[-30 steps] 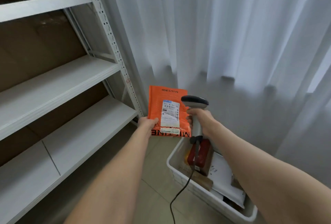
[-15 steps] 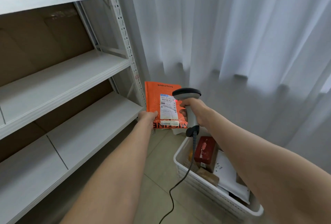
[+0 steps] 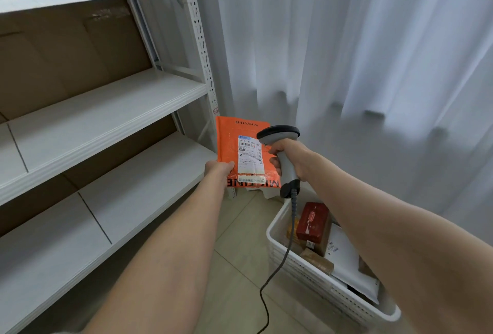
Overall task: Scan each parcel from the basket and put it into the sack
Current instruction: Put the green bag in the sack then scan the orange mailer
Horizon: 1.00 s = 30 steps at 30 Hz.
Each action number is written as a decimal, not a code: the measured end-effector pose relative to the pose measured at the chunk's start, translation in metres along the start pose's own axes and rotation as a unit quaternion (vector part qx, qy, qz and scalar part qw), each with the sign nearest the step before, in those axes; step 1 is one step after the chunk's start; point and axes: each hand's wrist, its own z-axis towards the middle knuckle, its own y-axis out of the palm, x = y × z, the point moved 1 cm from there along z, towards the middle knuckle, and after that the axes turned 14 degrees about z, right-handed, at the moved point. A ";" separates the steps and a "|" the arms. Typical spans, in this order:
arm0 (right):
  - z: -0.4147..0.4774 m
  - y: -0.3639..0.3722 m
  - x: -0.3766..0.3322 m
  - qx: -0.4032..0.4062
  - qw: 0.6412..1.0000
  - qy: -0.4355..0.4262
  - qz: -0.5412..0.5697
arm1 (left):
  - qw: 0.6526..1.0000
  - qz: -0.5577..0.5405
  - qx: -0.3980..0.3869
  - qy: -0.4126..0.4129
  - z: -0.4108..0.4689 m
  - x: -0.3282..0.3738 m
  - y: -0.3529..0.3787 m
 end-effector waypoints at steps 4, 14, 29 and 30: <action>0.002 0.009 0.003 -0.002 1.000 0.006 -0.004 | 1.000 0.005 0.002 -0.001 0.002 -0.004 -0.011; 0.023 0.029 0.039 0.065 0.994 -0.005 0.084 | 1.000 0.022 -0.008 -0.003 0.026 -0.026 -0.035; -0.023 0.085 0.168 0.109 0.986 0.029 0.125 | 0.998 -0.018 -0.058 -0.005 -0.034 -0.139 -0.139; -0.032 0.092 0.178 0.104 0.986 0.032 0.130 | 0.998 -0.013 -0.065 -0.011 -0.044 -0.151 -0.152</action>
